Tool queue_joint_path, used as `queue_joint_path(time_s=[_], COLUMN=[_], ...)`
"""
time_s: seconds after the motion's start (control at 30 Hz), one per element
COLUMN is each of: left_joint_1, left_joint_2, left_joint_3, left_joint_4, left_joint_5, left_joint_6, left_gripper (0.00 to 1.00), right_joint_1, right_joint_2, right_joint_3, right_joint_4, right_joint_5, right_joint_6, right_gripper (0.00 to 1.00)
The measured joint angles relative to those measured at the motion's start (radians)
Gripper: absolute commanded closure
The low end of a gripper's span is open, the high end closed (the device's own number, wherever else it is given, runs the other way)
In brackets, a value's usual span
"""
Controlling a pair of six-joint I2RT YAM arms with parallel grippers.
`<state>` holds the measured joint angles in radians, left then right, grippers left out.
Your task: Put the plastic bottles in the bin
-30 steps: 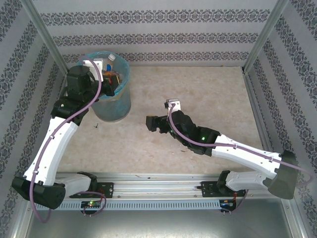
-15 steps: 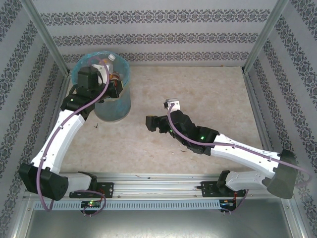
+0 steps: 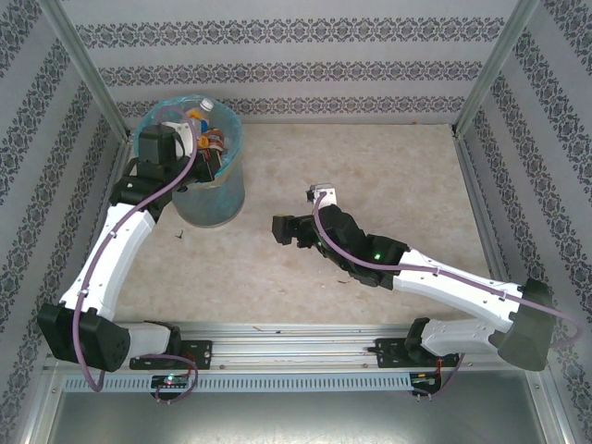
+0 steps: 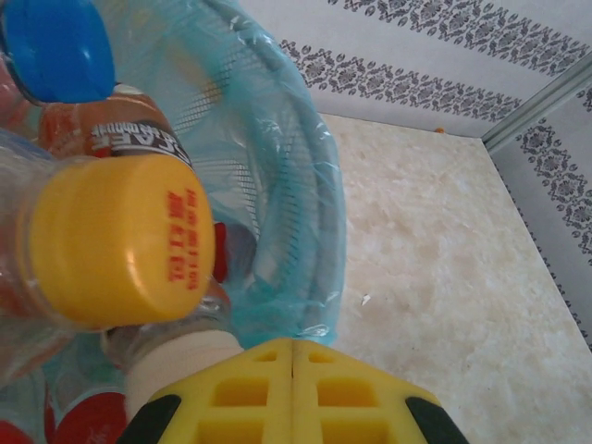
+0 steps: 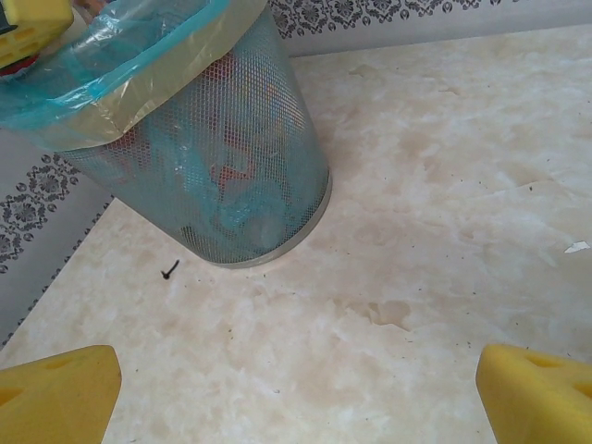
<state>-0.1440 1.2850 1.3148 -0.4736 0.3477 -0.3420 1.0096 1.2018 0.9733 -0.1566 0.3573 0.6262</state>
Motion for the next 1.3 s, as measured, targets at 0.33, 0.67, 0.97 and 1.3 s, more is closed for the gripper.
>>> queue_joint_path(time_s=[0.33, 0.67, 0.97, 1.3], left_joint_1=[0.002, 0.005, 0.039, 0.051], left_joint_2=[0.001, -0.026, 0.093, 0.099], left_joint_3=[0.043, 0.209, 0.174, 0.179], left_joint_4=[-0.01, -0.008, -0.003, 0.001], left_joint_5=[0.062, 0.07, 0.014, 0.002], left_joint_6=[-0.016, -0.018, -0.003, 0.003], left_gripper=[1.0, 1.0, 1.0, 0.94], right_joint_1=[0.0, 0.0, 0.0, -0.009], right_joint_2=[0.0, 0.0, -0.006, -0.013], right_joint_3=[0.0, 0.0, 0.0, 0.023], right_joint_4=[0.0, 0.0, 0.0, -0.018], right_joint_5=[0.0, 0.0, 0.0, 0.0], right_joint_6=[0.0, 0.0, 0.0, -0.013], right_gripper=[0.02, 0.02, 0.02, 0.02])
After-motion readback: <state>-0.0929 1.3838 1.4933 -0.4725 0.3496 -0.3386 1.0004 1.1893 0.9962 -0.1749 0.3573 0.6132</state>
